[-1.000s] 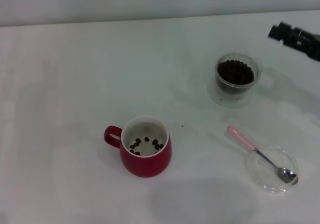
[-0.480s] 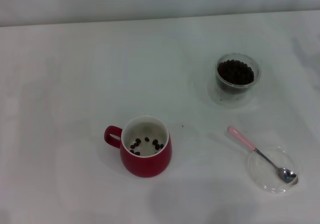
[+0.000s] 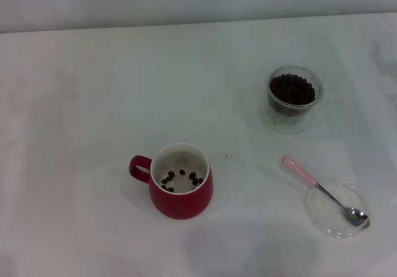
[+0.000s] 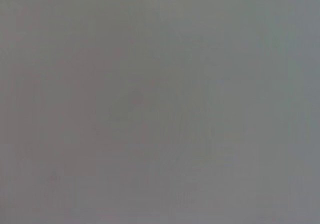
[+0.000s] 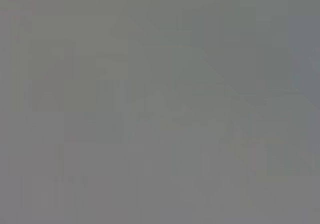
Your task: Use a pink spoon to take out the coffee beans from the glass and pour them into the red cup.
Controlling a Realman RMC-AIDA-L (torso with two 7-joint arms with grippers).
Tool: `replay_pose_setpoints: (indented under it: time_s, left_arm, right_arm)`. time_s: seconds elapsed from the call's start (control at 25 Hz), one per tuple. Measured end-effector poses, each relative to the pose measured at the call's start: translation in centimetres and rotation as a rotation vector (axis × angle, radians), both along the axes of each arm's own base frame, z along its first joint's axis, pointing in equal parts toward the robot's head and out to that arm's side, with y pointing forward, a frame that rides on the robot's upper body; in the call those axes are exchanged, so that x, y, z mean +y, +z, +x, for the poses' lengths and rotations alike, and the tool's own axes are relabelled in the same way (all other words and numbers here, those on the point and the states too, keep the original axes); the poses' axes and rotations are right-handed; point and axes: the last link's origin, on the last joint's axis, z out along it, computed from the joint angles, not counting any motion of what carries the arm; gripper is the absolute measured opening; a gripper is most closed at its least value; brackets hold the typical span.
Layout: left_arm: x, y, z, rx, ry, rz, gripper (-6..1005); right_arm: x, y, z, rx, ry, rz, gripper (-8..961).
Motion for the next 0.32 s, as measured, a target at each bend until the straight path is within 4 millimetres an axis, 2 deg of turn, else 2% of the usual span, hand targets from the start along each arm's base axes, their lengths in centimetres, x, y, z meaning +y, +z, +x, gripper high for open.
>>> replay_pose_setpoints:
  time_s: [0.32]
  left_arm:
    - [1.5,0.0,0.7,0.029,-0.001,-0.037,800]
  right_arm:
    - [0.2,0.0,0.0,-0.002,-0.007,-0.004,872]
